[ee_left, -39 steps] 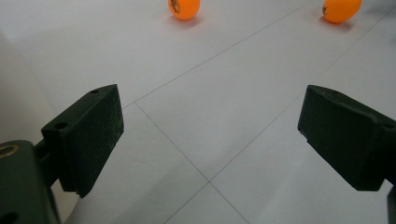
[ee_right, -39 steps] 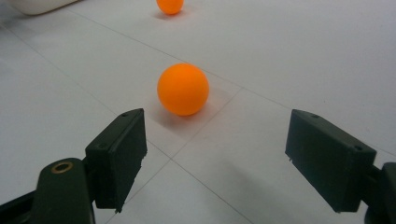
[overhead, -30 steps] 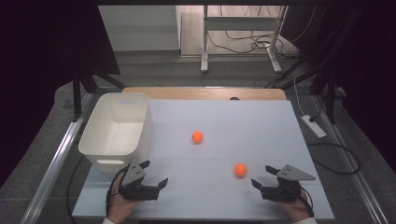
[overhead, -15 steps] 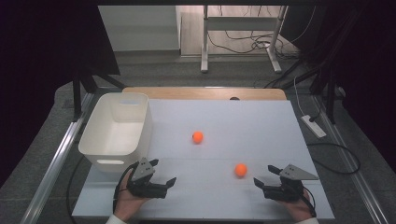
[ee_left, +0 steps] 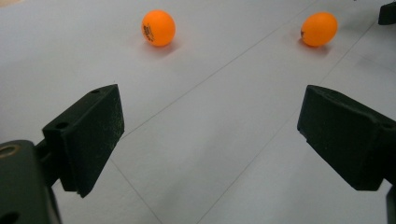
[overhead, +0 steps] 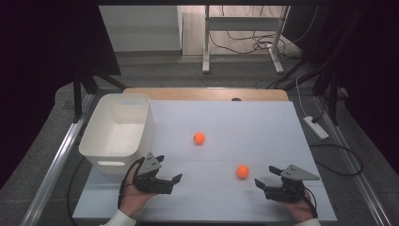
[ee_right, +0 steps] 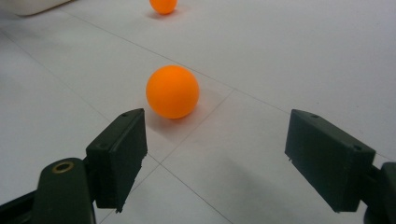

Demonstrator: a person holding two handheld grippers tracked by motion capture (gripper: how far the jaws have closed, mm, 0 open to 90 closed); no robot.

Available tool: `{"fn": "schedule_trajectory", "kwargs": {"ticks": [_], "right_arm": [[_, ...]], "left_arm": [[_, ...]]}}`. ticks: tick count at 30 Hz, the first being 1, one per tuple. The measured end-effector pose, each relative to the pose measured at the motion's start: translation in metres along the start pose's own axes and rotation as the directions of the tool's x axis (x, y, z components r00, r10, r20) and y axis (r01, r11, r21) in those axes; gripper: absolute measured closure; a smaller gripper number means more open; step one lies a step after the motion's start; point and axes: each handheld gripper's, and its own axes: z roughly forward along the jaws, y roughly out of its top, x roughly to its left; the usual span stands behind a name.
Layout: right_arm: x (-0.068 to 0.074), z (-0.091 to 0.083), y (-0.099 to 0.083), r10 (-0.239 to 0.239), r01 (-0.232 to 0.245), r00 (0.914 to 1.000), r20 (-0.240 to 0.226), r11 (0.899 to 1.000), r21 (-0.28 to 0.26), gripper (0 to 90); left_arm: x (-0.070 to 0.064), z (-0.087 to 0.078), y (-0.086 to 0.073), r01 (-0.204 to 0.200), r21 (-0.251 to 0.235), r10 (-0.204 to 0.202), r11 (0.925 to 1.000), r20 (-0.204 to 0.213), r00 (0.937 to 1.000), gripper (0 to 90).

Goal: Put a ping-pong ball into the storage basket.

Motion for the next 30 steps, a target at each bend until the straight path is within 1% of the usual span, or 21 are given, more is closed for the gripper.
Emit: {"fn": "schedule_trajectory", "kwargs": {"ticks": [6,12,19,23,29,30], "right_arm": [[0.0,0.001,0.0,-0.003,0.003,1.0,0.002,1.0,0.001,20.8],[0.001,0.001,0.0,-0.001,0.001,1.0,0.003,1.0,-0.001,20.8],[0.0,0.0,0.0,-0.004,0.004,1.0,0.005,1.0,0.001,20.8],[0.0,-0.001,0.0,-0.003,0.003,1.0,0.006,1.0,0.001,20.8],[0.001,-0.001,0.0,-0.008,0.008,1.0,0.004,1.0,0.001,20.8],[0.001,-0.001,0.0,-0.005,0.005,1.0,0.003,1.0,0.0,20.8]], "left_arm": [[-0.002,0.003,0.005,-0.009,0.003,0.009,1.0,0.006,0.9999,8.1],[-0.001,0.007,0.008,0.001,0.018,-0.001,0.9998,0.002,1.0,8.2],[0.001,0.016,0.013,0.009,0.051,-0.009,0.9986,-0.01,0.9999,8.4],[0.001,0.02,0.018,0.015,0.054,-0.015,0.9984,-0.009,0.9999,8.5],[-0.001,0.029,0.026,0.005,0.066,-0.005,0.9978,-0.006,1.0,8.6],[-0.001,0.03,0.027,0.009,0.07,-0.008,0.9975,-0.006,0.9999,8.8]]}}
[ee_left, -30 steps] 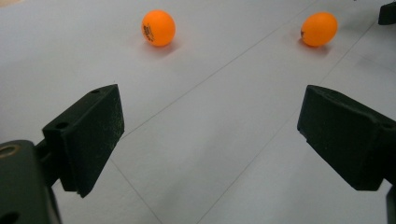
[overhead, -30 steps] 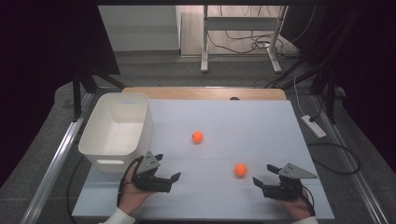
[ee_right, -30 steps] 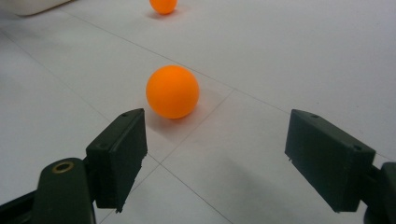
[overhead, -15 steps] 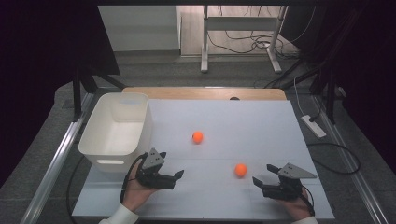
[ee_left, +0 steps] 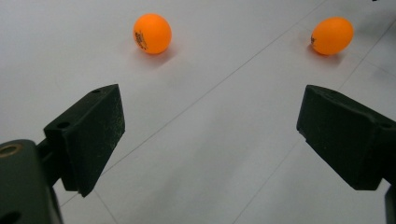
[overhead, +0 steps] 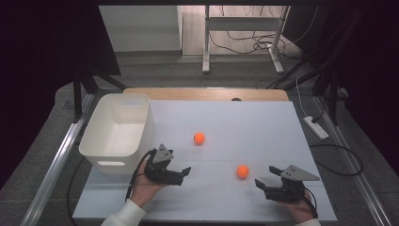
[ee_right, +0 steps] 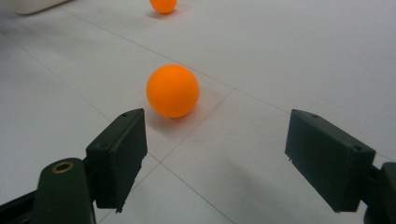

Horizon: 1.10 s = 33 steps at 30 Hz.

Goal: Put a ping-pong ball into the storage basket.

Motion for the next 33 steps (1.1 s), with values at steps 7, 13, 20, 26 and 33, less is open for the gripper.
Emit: {"fn": "schedule_trajectory", "kwargs": {"ticks": [7,13,20,26,33], "right_arm": [[0.001,0.001,0.001,0.01,-0.01,1.0,-0.002,1.0,0.006,17.6],[0.002,0.001,0.002,0.014,-0.014,0.9999,-0.003,1.0,0.004,16.6],[0.003,0.002,0.003,0.001,-0.001,1.0,-0.001,1.0,0.004,15.5],[0.003,0.003,0.003,0.0,0.0,1.0,-0.004,1.0,0.001,15.1],[0.003,0.003,0.004,-0.005,0.005,1.0,-0.003,1.0,0.004,14.9]], "left_arm": [[-0.001,0.005,0.011,0.006,0.002,-0.006,1.0,0.004,1.0,9.1],[-0.001,0.008,0.018,-0.008,-0.001,0.008,1.0,0.006,1.0,9.2],[0.0,0.015,0.028,-0.016,0.013,0.016,0.9998,0.014,0.9998,9.2],[0.004,0.021,0.032,-0.014,0.016,0.014,0.9998,0.02,0.9997,9.1],[0.008,0.025,0.038,-0.005,0.037,0.005,0.9993,0.014,0.9999,9.1]]}}
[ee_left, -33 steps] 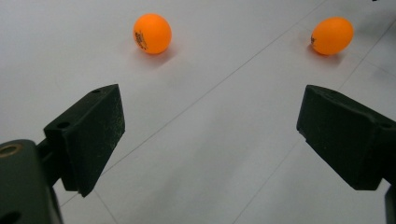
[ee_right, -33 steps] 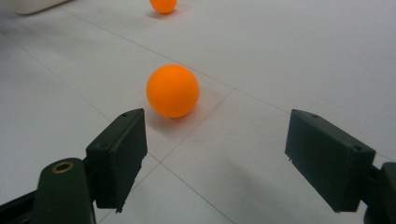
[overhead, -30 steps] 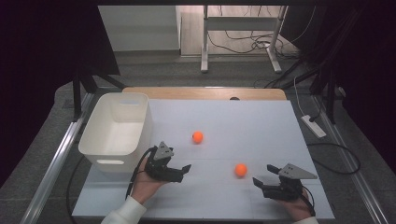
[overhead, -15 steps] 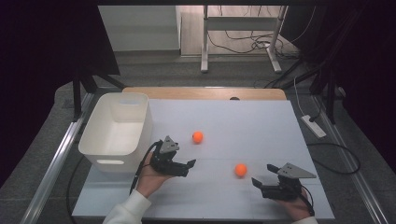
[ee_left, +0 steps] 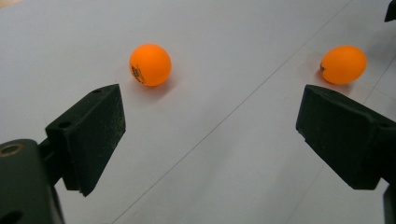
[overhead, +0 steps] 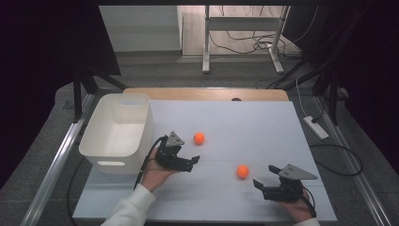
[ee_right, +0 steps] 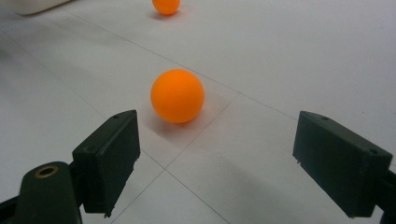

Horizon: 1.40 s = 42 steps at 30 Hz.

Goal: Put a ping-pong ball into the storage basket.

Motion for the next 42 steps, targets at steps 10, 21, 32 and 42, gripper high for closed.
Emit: {"fn": "schedule_trajectory", "kwargs": {"ticks": [10,21,32,42], "right_arm": [[0.001,0.001,-0.001,-0.004,0.004,1.0,-0.003,1.0,0.005,14.5],[0.001,0.001,-0.001,-0.003,0.003,1.0,0.001,1.0,0.007,14.4],[0.001,-0.001,0.0,-0.004,0.004,0.9997,0.023,1.0,-0.014,14.5],[0.0,-0.002,0.0,-0.007,0.007,0.9997,0.024,1.0,-0.014,14.8]], "left_arm": [[0.004,0.006,0.006,0.008,0.015,-0.007,0.9999,-0.006,1.0,9.1],[0.006,0.01,0.015,-0.008,0.029,0.008,0.9996,-0.01,0.9999,9.2],[0.008,0.012,0.025,-0.015,0.034,0.016,0.9993,-0.017,0.9997,9.2],[0.009,0.021,0.031,-0.009,0.05,0.01,0.9987,-0.013,0.9999,9.2]]}}
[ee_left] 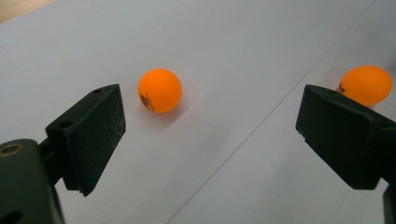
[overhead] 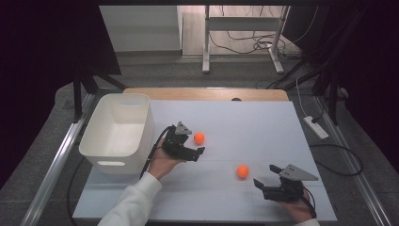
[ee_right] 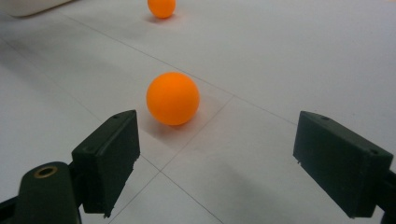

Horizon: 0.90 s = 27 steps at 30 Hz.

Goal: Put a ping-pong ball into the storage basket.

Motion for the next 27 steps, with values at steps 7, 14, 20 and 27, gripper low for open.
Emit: {"fn": "schedule_trajectory", "kwargs": {"ticks": [7,14,20,27], "right_arm": [[0.0,0.0,0.0,-0.003,0.003,1.0,-0.003,1.0,0.003,15.0],[0.0,0.0,-0.001,0.0,0.0,1.0,-0.004,1.0,0.004,15.0],[0.0,0.0,-0.001,-0.001,0.001,1.0,-0.006,1.0,0.01,15.0],[0.0,0.001,-0.001,-0.003,0.003,1.0,-0.007,1.0,0.013,15.0]], "left_arm": [[0.002,0.007,0.006,-0.004,0.003,0.004,1.0,0.003,1.0,9.2],[0.006,0.012,0.009,0.006,0.019,-0.006,0.9998,-0.001,1.0,9.3],[0.007,0.021,0.013,0.017,0.022,-0.017,0.9996,-0.003,0.9999,9.4],[0.009,0.032,0.02,0.015,0.039,-0.014,0.9991,-0.021,0.9997,9.5]]}}
